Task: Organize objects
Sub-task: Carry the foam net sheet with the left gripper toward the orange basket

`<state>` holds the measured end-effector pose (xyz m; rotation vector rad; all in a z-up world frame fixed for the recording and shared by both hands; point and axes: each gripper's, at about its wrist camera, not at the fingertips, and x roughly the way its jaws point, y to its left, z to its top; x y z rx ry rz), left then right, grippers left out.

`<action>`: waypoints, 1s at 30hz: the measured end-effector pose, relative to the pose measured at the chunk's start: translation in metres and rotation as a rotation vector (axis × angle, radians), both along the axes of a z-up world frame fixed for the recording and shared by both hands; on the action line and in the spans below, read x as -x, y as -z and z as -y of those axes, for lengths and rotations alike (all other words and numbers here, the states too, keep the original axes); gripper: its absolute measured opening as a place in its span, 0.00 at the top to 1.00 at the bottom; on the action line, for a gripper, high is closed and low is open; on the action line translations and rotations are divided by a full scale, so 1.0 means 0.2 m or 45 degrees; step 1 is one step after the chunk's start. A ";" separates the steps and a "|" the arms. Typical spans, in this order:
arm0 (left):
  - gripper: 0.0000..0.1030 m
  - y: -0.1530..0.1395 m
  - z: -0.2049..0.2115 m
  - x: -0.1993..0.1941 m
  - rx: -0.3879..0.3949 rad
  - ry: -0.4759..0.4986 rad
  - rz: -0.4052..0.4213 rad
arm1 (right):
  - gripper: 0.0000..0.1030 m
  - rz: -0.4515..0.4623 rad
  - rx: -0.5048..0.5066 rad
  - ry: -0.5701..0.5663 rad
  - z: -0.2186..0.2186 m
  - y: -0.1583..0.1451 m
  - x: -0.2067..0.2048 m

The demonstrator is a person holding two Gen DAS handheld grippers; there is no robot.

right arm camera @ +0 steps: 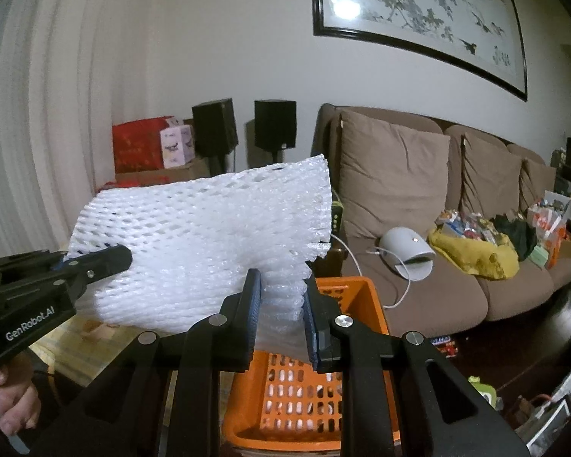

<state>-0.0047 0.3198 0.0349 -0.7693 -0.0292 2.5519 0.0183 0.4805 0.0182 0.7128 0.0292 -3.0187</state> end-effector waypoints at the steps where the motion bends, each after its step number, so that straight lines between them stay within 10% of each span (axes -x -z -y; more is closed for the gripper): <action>1: 0.93 0.01 0.00 0.00 -0.004 0.001 0.005 | 0.81 0.004 0.003 0.003 -0.01 0.01 0.01; 30: 0.93 0.12 -0.13 0.10 0.011 0.009 0.077 | 0.81 0.077 -0.009 0.070 -0.11 0.10 0.07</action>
